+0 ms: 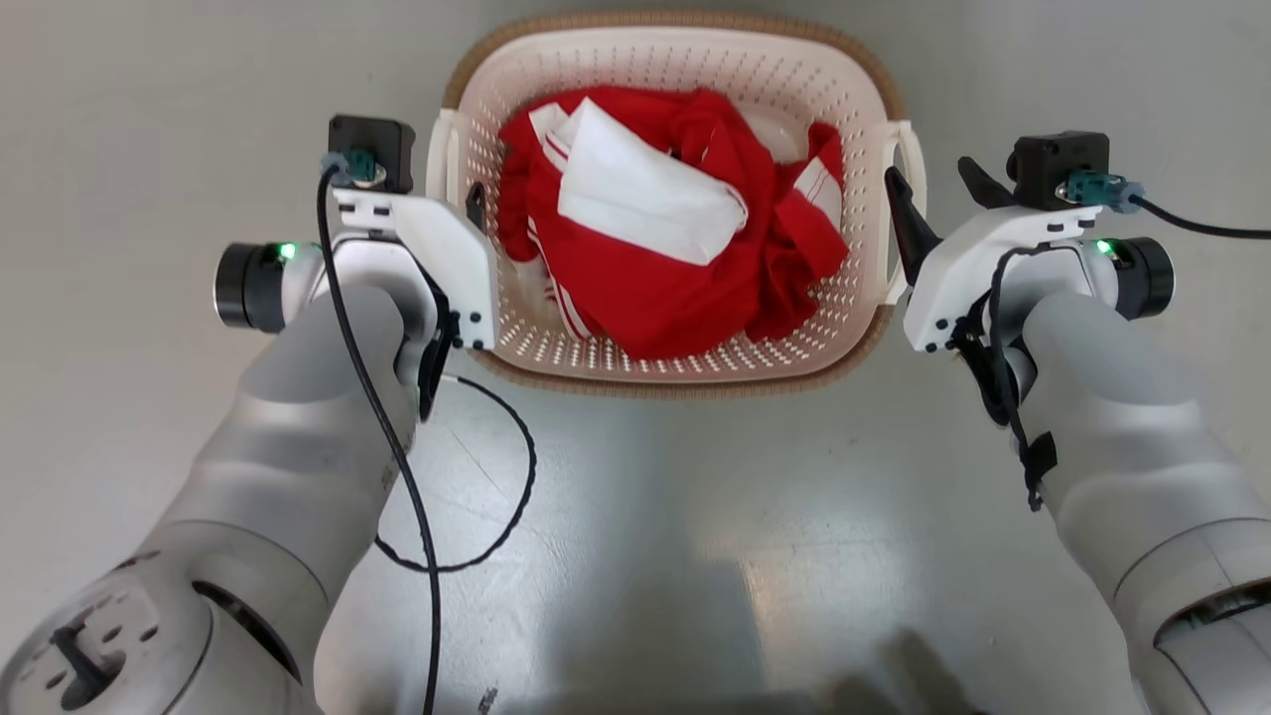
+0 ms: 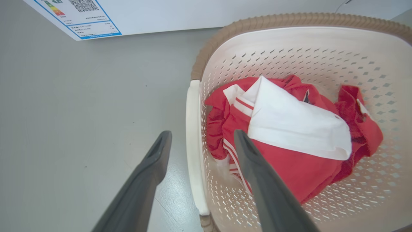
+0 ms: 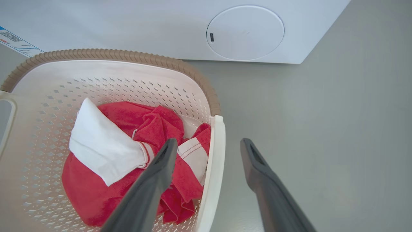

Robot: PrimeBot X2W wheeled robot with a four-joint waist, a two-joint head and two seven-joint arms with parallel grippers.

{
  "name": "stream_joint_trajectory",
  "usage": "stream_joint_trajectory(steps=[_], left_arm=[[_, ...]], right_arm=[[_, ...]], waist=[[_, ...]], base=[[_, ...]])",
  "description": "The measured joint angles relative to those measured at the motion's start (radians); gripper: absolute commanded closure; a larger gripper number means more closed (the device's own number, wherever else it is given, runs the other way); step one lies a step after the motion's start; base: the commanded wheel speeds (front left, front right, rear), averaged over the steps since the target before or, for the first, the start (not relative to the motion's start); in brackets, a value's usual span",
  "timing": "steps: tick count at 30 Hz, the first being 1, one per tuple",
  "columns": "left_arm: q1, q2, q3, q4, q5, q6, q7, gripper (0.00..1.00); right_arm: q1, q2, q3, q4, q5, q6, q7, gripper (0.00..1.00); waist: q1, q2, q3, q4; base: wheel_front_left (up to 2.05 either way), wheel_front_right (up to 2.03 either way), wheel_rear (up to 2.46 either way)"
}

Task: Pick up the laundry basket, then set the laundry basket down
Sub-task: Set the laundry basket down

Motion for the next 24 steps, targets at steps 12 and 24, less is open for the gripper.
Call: stream_joint_trajectory(steps=[12, 24], left_arm=[[0.096, -0.011, 0.034, -0.001, -0.037, -0.05, -0.085, 0.0], [0.24, 0.021, 0.128, -0.082, -0.023, -0.072, -0.105, 0.0]], right_arm=[[0.085, -0.02, -0.039, -0.002, -0.018, 0.0, -0.059, 0.0], [0.297, -0.075, -0.126, -0.247, -0.087, 0.0, -0.067, 0.0]], waist=[[0.0, 0.0, -0.157, 0.009], [0.0, 0.0, -0.38, 0.025]], base=[[0.0, 0.0, 0.0], [0.0, 0.0, 0.0]])
